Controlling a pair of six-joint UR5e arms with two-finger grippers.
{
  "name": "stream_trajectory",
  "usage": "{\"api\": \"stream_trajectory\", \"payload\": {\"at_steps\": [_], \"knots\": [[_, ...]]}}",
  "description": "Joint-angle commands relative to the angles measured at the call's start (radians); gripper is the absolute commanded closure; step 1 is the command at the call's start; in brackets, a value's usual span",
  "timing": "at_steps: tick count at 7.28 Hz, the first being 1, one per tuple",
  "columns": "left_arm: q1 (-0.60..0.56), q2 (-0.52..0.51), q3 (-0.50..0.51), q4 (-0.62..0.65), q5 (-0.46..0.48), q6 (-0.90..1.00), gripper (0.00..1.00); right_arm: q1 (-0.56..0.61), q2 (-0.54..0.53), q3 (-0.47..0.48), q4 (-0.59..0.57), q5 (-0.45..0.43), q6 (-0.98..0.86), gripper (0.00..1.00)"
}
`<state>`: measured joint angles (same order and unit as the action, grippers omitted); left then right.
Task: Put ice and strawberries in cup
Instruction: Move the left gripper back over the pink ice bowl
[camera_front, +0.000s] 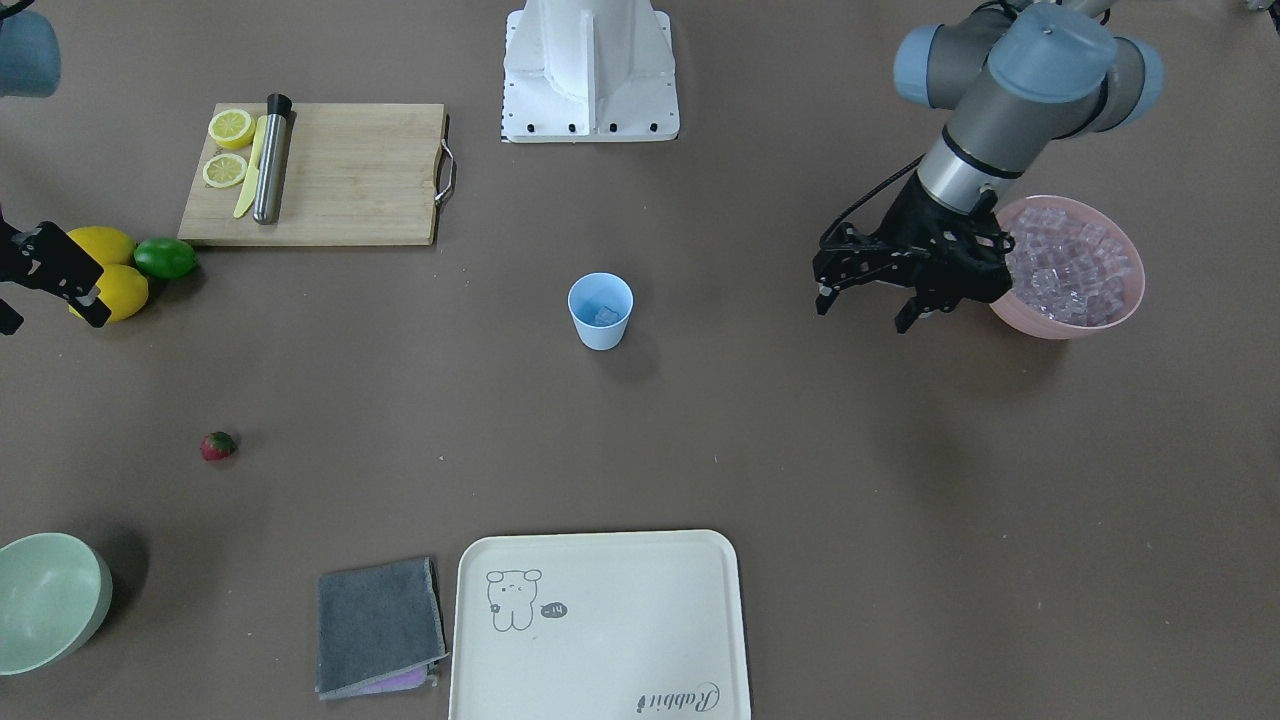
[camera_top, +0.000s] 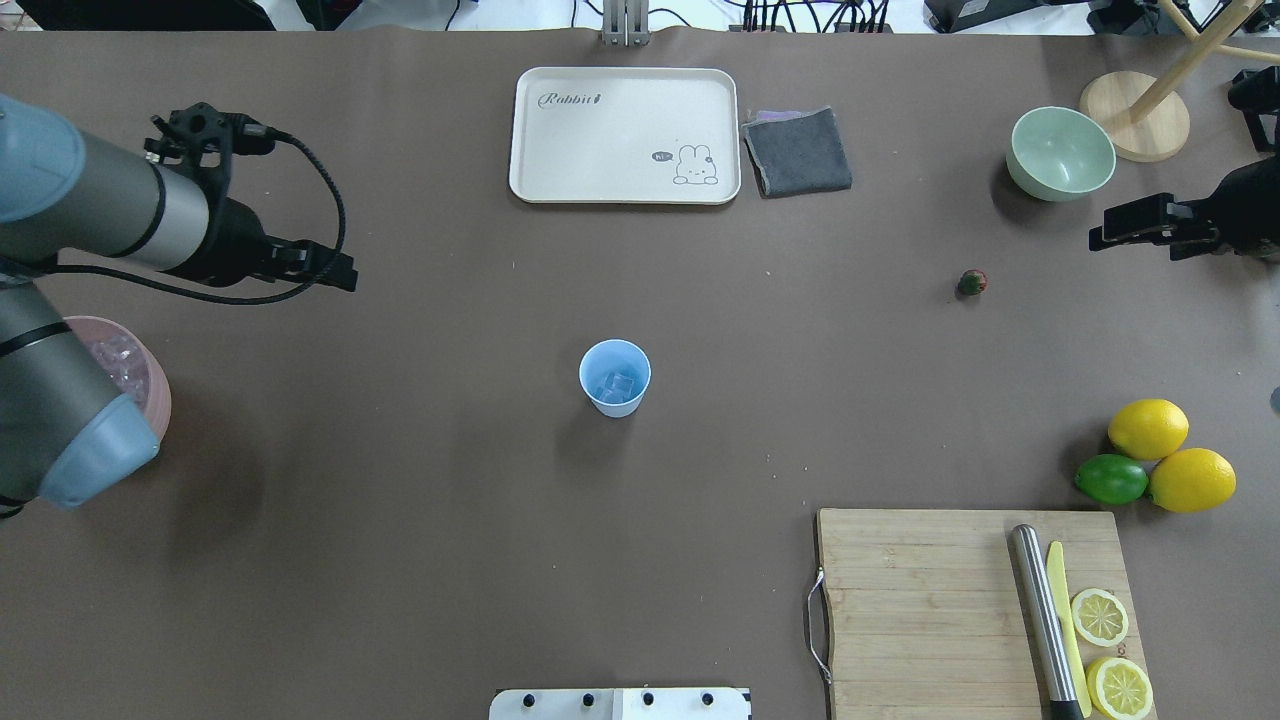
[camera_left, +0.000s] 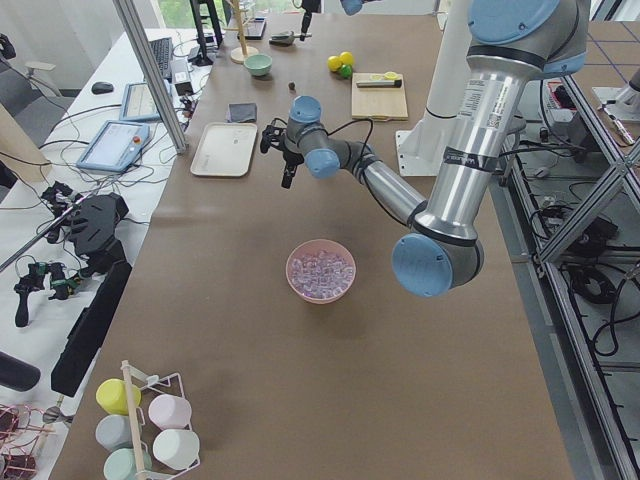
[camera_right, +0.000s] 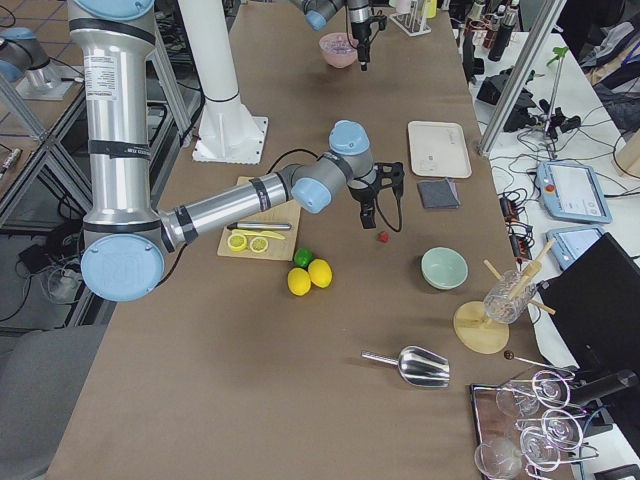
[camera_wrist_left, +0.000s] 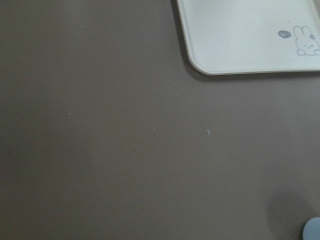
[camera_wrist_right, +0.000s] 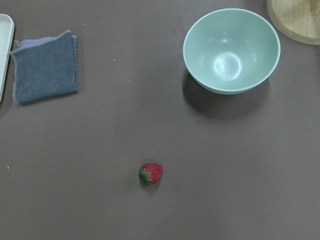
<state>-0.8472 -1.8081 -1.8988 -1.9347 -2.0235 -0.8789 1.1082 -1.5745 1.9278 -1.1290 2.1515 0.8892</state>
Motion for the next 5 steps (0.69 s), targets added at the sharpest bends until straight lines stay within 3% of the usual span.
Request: {"api": "stream_trajectory", "payload": {"at_steps": [1, 3, 5], "knots": [[-0.059, 0.131, -0.042, 0.008, -0.004, 0.140, 0.00, -0.007, 0.001, -0.003, 0.000, -0.016, 0.001, 0.00], [-0.081, 0.249, -0.052, -0.015, 0.003, 0.249, 0.00, -0.011, 0.001, -0.003, 0.000, -0.018, 0.002, 0.00], [-0.081, 0.347, 0.001, -0.155, 0.008, 0.276, 0.01, -0.015, -0.001, -0.003, 0.000, -0.019, 0.002, 0.00]]}}
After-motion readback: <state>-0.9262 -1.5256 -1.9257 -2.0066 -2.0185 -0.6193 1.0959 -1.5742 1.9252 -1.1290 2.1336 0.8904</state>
